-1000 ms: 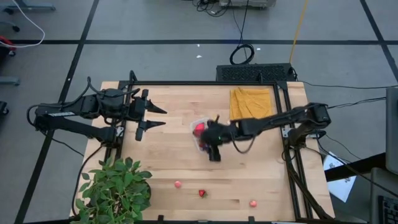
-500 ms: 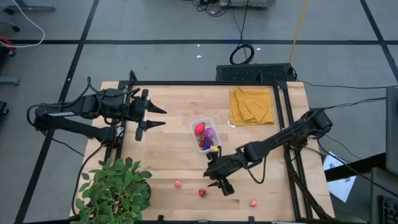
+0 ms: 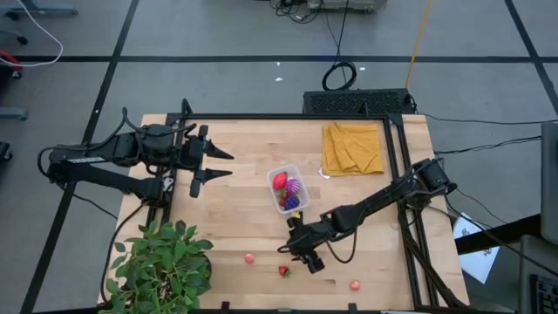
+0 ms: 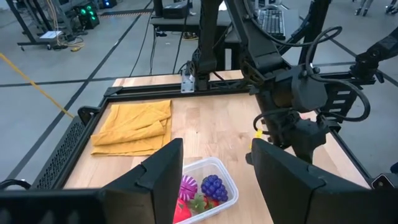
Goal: Pick and placing Produce into tupperware
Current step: Put the red strawberry into the transparent container
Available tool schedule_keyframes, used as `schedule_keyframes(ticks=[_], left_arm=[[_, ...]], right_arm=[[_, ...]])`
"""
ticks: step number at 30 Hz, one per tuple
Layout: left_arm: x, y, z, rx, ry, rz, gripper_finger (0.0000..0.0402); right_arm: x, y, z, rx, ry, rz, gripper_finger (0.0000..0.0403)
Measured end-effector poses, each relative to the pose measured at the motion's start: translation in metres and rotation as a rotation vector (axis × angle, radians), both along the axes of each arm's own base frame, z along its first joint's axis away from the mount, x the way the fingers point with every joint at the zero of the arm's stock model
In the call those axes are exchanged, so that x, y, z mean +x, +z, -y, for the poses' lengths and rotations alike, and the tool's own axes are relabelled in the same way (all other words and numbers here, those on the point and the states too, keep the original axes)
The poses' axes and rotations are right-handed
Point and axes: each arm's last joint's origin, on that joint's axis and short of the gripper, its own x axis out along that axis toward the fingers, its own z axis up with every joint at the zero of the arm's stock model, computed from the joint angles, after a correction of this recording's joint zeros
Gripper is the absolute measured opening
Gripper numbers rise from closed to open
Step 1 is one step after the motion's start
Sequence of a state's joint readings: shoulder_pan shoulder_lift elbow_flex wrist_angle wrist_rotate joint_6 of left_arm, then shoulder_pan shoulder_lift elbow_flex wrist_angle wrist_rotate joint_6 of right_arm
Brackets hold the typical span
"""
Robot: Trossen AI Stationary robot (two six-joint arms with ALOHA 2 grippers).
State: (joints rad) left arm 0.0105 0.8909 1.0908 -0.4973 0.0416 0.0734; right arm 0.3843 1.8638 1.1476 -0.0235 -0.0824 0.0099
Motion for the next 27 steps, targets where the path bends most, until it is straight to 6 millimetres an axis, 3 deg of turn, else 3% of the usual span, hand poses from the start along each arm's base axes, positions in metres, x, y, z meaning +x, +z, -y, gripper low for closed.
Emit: schedule_keyframes(ticks=[12,22,27], left_arm=[[0.000,0.000,0.000,-0.001,0.000,0.000,0.0196],[0.000,0.000,0.000,0.000,0.000,0.000,0.0196],[0.000,0.000,0.000,0.000,0.000,0.000,0.0196]], right_arm=[[-0.009,0.000,-0.019,-0.078,0.147,0.043,0.0249],[0.000,-0.020,-0.026,-0.072,0.154,0.059,0.0292],[0.004,-0.020,-0.029,-0.070,0.158,0.071,0.0305]])
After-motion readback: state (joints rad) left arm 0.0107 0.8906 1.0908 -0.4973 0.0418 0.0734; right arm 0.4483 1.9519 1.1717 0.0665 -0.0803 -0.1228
